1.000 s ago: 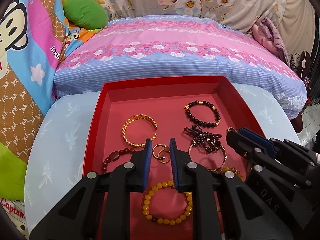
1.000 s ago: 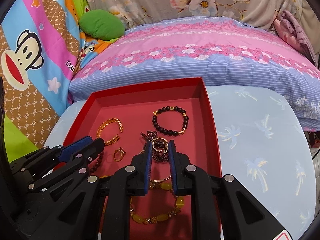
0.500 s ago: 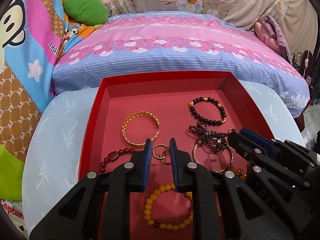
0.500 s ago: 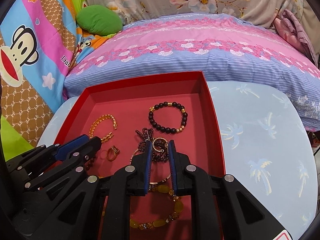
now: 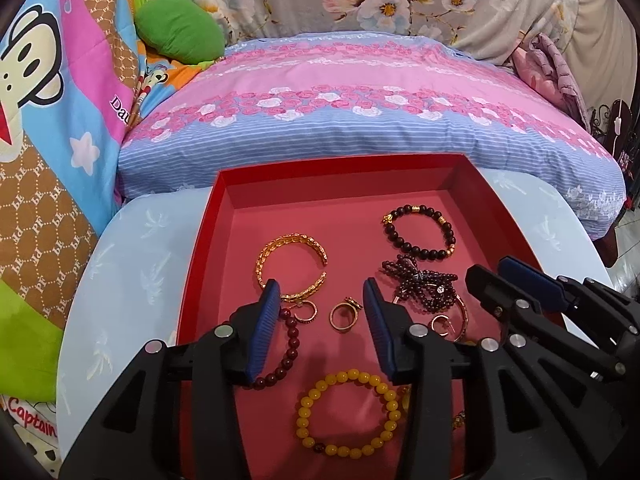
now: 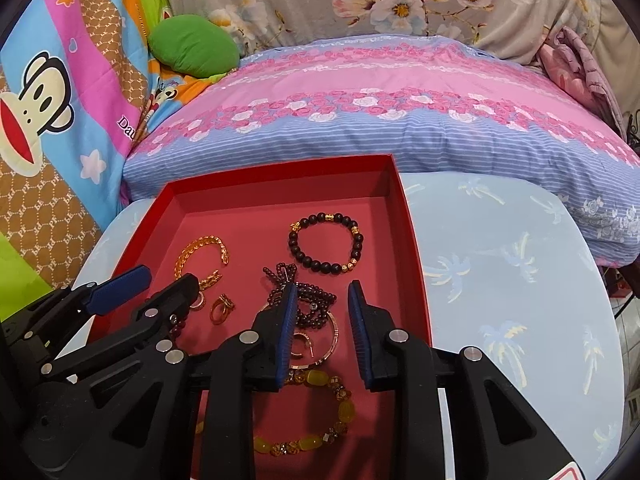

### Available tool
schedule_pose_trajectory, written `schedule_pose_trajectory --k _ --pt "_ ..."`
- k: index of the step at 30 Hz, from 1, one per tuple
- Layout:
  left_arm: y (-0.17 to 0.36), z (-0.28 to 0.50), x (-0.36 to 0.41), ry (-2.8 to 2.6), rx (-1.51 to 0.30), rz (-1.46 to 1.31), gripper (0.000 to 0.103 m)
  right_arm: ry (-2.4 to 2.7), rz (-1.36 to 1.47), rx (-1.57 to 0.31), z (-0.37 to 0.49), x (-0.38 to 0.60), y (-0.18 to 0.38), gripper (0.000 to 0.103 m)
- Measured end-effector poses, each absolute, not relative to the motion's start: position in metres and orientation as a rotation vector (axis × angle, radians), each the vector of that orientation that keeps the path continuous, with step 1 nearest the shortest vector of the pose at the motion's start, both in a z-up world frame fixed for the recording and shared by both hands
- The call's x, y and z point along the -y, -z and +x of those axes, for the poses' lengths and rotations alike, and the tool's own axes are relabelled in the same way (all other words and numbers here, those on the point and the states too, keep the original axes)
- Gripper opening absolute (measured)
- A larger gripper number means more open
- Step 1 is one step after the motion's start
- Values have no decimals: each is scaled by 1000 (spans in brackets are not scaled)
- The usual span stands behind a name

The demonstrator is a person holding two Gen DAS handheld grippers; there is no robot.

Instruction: Organize jewelry

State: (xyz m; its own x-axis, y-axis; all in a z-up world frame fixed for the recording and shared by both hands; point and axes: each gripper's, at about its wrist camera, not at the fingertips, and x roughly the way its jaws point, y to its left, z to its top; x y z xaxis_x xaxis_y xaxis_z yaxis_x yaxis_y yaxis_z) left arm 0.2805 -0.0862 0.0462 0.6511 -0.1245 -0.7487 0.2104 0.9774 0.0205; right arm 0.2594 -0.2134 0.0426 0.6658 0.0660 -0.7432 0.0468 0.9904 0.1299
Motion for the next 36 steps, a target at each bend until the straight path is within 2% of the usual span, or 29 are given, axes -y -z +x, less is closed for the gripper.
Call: schedule_pose_trajectory --k 7,9,12,20,28,36 --pt "-58 269 85 188 -834 99 42 -2 134 -824 248 212 -57 30" --pt "-62 264 83 180 -829 96 45 10 131 -814 242 212 -62 34" --pt "-67 256 79 170 -821 86 55 18 135 -798 233 215 -68 38" --pt "-76 234 68 152 -813 81 67 33 135 -782 207 214 -78 46" --pt "-83 211 62 139 -802 86 69 56 123 -773 184 211 -85 54" --pt "-81 188 55 114 -807 78 77 75 131 -777 161 212 -83 61"
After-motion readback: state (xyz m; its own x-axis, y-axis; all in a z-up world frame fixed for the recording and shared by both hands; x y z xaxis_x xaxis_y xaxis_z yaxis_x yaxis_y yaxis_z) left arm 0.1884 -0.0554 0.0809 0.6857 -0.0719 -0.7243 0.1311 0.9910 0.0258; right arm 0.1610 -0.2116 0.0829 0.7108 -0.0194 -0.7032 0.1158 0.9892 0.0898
